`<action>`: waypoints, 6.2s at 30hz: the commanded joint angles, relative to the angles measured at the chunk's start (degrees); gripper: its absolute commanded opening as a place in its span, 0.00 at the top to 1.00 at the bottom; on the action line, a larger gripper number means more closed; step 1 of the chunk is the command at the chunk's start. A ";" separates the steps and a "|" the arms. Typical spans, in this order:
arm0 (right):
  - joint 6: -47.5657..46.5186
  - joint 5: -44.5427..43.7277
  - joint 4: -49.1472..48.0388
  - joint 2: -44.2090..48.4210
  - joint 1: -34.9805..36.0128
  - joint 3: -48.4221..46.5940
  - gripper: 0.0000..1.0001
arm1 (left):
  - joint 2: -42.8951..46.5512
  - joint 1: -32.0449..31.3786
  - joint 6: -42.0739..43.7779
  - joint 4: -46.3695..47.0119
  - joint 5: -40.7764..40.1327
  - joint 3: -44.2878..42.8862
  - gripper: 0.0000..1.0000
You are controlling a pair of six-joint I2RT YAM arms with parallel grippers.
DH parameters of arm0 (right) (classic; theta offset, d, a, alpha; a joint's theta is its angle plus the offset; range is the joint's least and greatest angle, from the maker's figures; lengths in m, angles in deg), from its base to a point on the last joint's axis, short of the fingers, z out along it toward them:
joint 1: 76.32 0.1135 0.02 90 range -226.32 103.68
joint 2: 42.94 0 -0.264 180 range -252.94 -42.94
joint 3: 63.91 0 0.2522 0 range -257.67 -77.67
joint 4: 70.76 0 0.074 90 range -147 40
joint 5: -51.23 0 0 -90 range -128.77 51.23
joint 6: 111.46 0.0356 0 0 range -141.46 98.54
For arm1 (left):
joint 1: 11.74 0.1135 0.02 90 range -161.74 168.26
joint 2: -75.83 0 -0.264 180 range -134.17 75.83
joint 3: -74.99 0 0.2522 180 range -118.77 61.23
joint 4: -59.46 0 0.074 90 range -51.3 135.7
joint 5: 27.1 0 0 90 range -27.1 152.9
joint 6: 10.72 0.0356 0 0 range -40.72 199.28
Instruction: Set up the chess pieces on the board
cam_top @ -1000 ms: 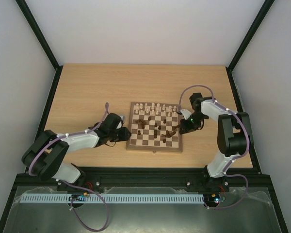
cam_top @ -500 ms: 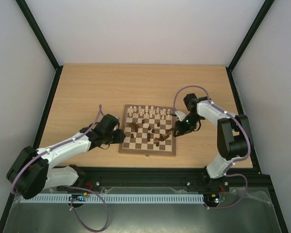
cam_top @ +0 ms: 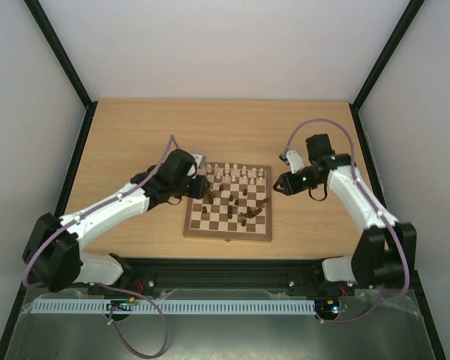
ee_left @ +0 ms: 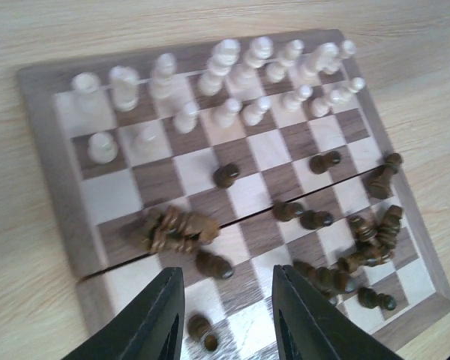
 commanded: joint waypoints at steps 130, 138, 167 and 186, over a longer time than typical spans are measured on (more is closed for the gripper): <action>8.41 -10.97 -24.63 15.75 -6.67 15.70 0.57 | -12.14 -7.88 0.79 -16.66 -9.12 -2.47 0.69; 8.37 -10.90 -24.57 15.80 -6.71 15.68 0.57 | -10.67 -8.32 5.58 -16.15 -8.43 -5.35 0.63; 8.11 -11.34 -24.48 15.58 -6.71 15.81 0.57 | -19.73 -8.30 7.68 -15.80 -6.19 -9.94 0.88; 8.11 -11.08 -24.41 15.67 -6.69 15.64 0.57 | -4.34 -13.24 2.21 -25.46 -2.64 -1.96 0.93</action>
